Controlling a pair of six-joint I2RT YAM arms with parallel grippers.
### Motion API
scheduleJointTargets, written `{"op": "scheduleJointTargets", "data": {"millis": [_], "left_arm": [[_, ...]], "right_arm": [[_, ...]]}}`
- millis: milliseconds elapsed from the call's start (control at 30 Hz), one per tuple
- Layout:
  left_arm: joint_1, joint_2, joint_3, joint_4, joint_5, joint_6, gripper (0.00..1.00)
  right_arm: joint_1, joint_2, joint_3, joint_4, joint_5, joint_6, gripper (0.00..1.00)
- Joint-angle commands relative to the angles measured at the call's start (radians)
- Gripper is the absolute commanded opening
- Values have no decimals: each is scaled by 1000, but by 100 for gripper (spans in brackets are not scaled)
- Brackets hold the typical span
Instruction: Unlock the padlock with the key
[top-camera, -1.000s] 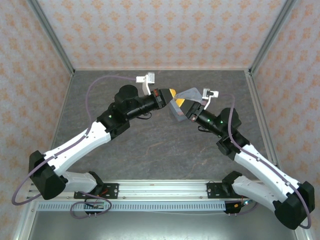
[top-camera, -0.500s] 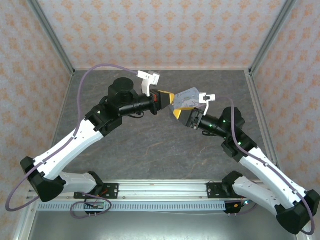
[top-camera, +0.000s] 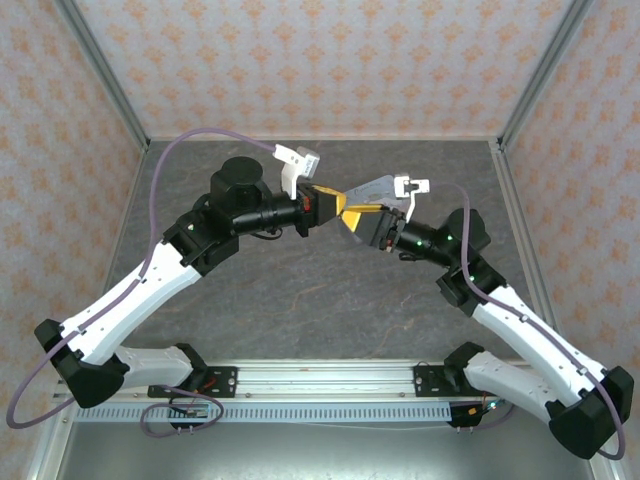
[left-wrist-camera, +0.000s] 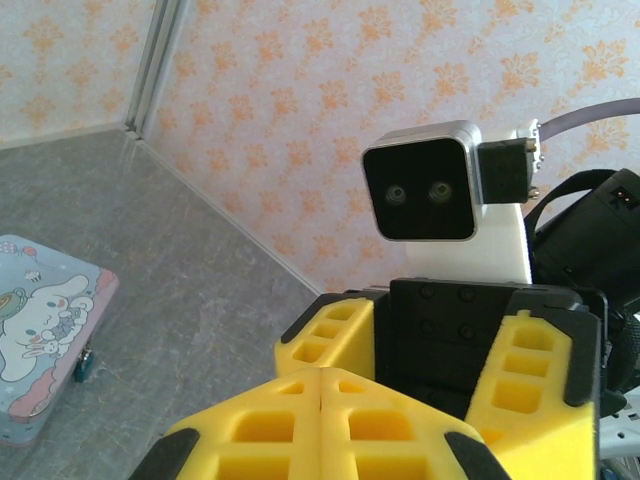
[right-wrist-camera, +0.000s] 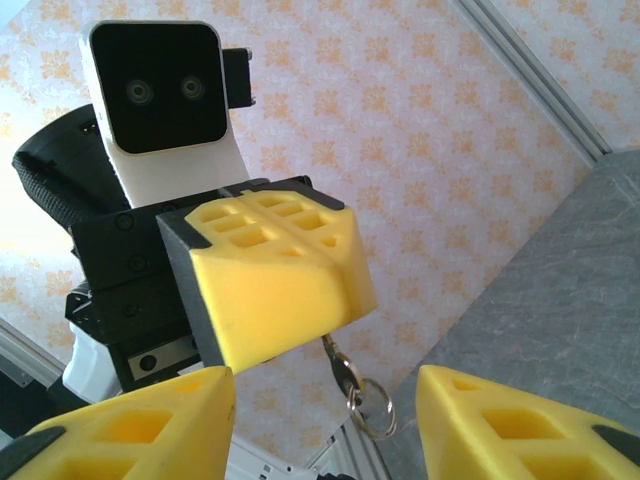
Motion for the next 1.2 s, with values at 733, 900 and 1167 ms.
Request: {"op": "scheduleJointTargets", "data": {"millis": [733, 900, 1167], "left_arm": [[7, 7, 24, 21, -2, 0, 0], [6, 9, 25, 22, -3, -2, 0], [6, 11, 25, 22, -3, -5, 0]], "right_arm": [[5, 40, -13, 109, -30, 61, 30], [5, 40, -27, 112, -26, 63, 32], [6, 43, -36, 131, -23, 73, 32]]}}
